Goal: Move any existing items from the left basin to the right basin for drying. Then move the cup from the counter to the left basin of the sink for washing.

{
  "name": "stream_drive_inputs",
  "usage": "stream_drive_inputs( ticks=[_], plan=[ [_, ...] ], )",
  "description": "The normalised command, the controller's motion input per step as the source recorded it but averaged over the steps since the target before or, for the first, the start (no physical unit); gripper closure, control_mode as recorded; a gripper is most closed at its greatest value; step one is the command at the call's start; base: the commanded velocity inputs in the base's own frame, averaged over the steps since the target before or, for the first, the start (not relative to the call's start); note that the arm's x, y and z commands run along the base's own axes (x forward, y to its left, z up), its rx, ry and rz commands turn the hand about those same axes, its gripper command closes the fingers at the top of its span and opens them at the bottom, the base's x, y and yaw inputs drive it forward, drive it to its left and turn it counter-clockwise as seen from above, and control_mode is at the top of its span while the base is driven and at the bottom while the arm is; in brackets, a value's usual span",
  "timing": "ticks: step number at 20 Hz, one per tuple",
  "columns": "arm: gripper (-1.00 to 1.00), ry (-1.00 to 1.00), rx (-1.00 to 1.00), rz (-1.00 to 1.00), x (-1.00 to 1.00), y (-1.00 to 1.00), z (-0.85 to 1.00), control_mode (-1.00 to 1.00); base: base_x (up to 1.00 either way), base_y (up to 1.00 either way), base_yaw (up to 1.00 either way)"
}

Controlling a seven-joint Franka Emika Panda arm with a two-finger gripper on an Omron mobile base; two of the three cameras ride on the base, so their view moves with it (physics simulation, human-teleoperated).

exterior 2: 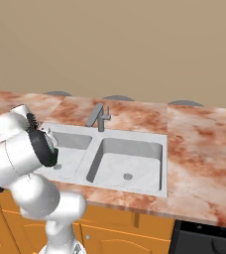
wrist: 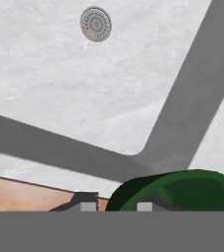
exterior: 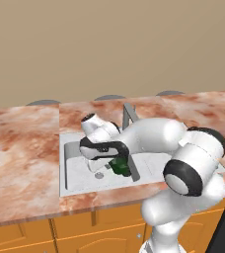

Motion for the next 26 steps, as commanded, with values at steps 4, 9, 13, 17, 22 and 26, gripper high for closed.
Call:
stream_drive_inputs(
  ticks=[4, 9, 13, 17, 22, 26],
  plan=[
    [1.0, -0.15, 0.01, 0.09, -0.48, -0.77, 0.31, -1.0, 0.0, 0.0, 0.0],
    [1.0, -0.11, 0.0, 0.1, -0.19, -0.72, 0.36, -1.0, 0.0, 0.0, 0.0],
    [1.0, -0.03, 0.04, 0.1, -0.05, -0.78, 0.21, -1.0, 0.0, 0.0, 0.0],
    [1.0, 0.0, 0.05, 0.1, 0.0, -0.82, 0.05, -1.0, 0.0, 0.0, 0.0],
    [1.0, 0.0, 0.14, 0.13, 0.03, -0.94, 0.02, -1.0, 0.0, 0.0, 0.0],
    [1.0, 0.0, 0.11, 0.15, 0.36, -0.82, 0.0, -1.0, 0.0, 0.0, 0.0]
  ],
)
